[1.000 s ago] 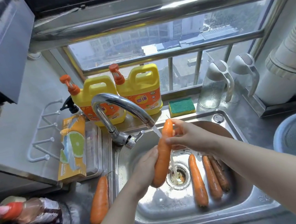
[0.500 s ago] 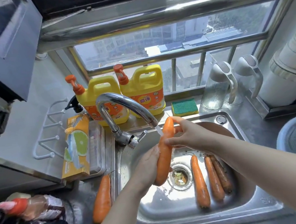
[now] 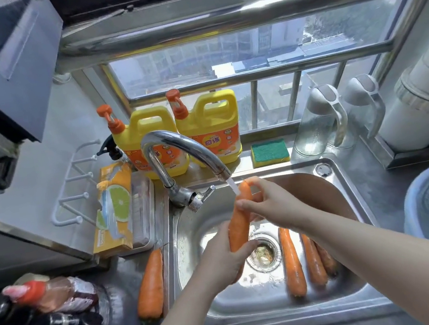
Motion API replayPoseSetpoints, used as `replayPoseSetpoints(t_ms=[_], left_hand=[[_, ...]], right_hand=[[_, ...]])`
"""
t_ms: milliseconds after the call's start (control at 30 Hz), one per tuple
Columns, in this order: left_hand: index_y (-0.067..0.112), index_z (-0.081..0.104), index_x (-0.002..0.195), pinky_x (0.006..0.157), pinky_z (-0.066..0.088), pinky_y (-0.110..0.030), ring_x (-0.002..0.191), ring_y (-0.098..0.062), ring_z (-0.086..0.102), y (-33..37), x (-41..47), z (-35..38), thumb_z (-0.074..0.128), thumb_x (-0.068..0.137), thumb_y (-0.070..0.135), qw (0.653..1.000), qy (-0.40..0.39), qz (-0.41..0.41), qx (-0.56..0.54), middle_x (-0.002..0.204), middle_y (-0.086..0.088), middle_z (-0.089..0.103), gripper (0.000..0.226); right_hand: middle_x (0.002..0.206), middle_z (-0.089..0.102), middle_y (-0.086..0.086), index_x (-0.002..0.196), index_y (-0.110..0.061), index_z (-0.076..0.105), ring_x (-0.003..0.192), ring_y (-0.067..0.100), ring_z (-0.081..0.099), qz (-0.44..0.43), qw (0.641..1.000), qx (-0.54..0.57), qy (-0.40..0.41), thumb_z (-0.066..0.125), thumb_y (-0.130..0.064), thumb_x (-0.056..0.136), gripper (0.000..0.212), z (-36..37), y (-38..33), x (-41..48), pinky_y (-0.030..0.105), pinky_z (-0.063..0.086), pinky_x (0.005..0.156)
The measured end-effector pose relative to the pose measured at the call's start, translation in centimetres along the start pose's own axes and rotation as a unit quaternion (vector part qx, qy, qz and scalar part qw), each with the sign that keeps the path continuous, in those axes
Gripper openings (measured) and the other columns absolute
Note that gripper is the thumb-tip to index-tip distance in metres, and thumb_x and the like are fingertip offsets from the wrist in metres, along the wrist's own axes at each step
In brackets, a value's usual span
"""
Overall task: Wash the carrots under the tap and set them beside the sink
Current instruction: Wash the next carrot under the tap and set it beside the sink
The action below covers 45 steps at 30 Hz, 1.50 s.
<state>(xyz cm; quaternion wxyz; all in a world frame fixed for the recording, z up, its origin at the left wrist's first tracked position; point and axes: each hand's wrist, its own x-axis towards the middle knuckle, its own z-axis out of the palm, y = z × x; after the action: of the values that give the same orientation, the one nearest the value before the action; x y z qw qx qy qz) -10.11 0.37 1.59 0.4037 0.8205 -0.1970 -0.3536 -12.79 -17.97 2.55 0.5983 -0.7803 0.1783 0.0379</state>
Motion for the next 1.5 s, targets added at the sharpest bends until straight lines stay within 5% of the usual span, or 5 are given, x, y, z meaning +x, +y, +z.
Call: replayPoseSetpoints(t_ms=[300,633,867,1133,1500], left_hand=[[0.029,0.026,0.145,0.07,0.041,-0.007,0.095,0.006,0.049,0.6,-0.8,0.6,0.062,0.097,0.042,0.997,0.033,0.024,0.065,0.116,0.022,0.039,0.061],[0.041,0.042,0.142,0.091,0.049,-0.024,0.107,0.002,0.059,0.2,-0.4,-0.6,0.062,0.098,0.032,0.999,0.001,0.021,-0.033,0.12,0.018,0.061,0.049],[0.05,0.046,0.123,0.095,0.055,-0.044,0.098,-0.008,0.069,1.1,0.5,0.0,0.063,0.085,0.054,0.994,0.016,0.011,-0.111,0.115,0.011,0.068,0.042],[0.012,0.063,0.126,0.076,0.058,-0.034,0.089,-0.03,0.072,1.4,0.0,-1.4,0.051,0.102,0.024,0.936,-0.052,-0.057,-0.344,0.106,-0.013,0.069,0.03],[0.01,0.074,0.114,0.076,0.053,-0.038,0.076,-0.025,0.066,0.9,-0.2,-2.7,0.062,0.084,0.038,0.893,-0.034,-0.068,-0.444,0.101,-0.021,0.07,0.042]], right_hand=[[0.082,0.078,0.006,0.087,-0.008,0.074,0.079,0.025,0.075,0.023,0.998,0.024,0.047,0.054,-0.042,0.102,0.043,0.4,-0.8,0.3,0.045,0.06,0.085],[0.093,0.077,0.011,0.095,-0.006,0.074,0.089,0.023,0.074,0.025,0.994,0.103,-0.039,0.068,-0.024,0.096,0.019,-0.4,-1.7,0.5,0.041,0.059,0.091],[0.078,0.077,0.007,0.078,-0.007,0.078,0.072,0.019,0.072,0.027,0.995,0.048,0.077,0.065,-0.03,0.097,0.032,-1.4,-2.5,1.5,0.035,0.062,0.075],[0.073,0.074,0.01,0.086,0.001,0.076,0.067,0.017,0.071,0.079,0.974,0.192,0.093,0.064,-0.024,0.098,0.031,-0.4,-1.6,1.7,0.026,0.059,0.064],[0.067,0.072,0.012,0.06,-0.013,0.073,0.068,0.026,0.07,0.076,0.967,0.17,0.173,0.072,-0.04,0.089,0.04,1.7,-1.9,3.1,0.052,0.06,0.083]])
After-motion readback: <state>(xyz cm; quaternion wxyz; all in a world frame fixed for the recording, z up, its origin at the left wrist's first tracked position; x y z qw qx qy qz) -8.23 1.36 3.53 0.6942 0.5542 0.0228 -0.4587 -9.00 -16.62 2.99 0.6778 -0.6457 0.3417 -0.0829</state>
